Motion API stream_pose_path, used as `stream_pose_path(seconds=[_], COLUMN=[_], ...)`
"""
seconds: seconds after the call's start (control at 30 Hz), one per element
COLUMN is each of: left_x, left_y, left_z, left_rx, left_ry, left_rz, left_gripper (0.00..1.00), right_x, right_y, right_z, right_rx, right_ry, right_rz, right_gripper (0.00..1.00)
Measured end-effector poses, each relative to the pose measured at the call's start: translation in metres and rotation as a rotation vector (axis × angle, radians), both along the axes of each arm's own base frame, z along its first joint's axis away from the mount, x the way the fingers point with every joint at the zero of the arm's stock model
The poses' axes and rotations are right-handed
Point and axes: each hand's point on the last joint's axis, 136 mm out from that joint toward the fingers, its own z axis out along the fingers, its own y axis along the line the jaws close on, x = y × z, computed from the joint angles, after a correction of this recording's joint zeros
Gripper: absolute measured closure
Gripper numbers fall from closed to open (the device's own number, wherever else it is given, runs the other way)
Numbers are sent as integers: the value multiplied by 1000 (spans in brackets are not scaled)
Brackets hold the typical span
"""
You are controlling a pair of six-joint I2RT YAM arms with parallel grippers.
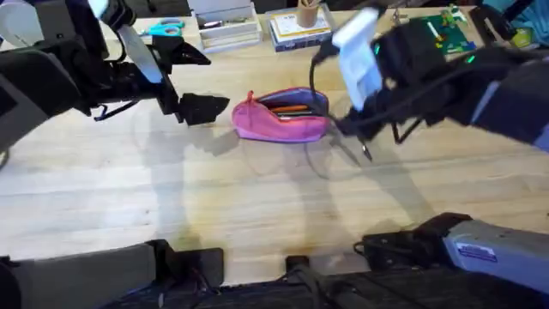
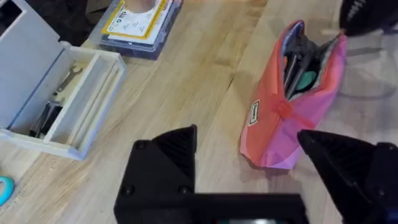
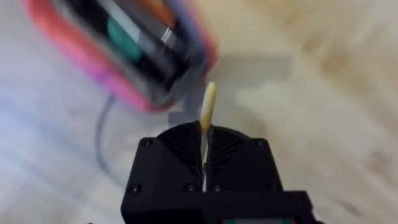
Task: Unzip the bag, pick up the pens from the table one at a time and place them inside, then zip the bag closed.
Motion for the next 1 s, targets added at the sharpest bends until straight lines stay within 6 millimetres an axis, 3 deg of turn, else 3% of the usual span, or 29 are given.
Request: stream_pose_path(seconds=[0.17, 0.37, 0.77, 1.0], left_x=[0, 0, 0, 0], left_y=[0, 0, 0, 0], left_z=[0, 0, 0, 0], left_rx=[0, 0, 0, 0], left_ry=[0, 0, 0, 0], left_rz=[0, 0, 0, 0], left_gripper=[8, 7, 8, 7], right_x=[36, 53, 30, 21], right_y=[7, 18, 69, 91], right_z=[47, 75, 85, 65], right_rx=[18, 31, 87, 63], right_ry=[-151, -242, -327, -312], right_rz=[-1, 81, 656, 861], right_gripper=[970, 971, 971, 970])
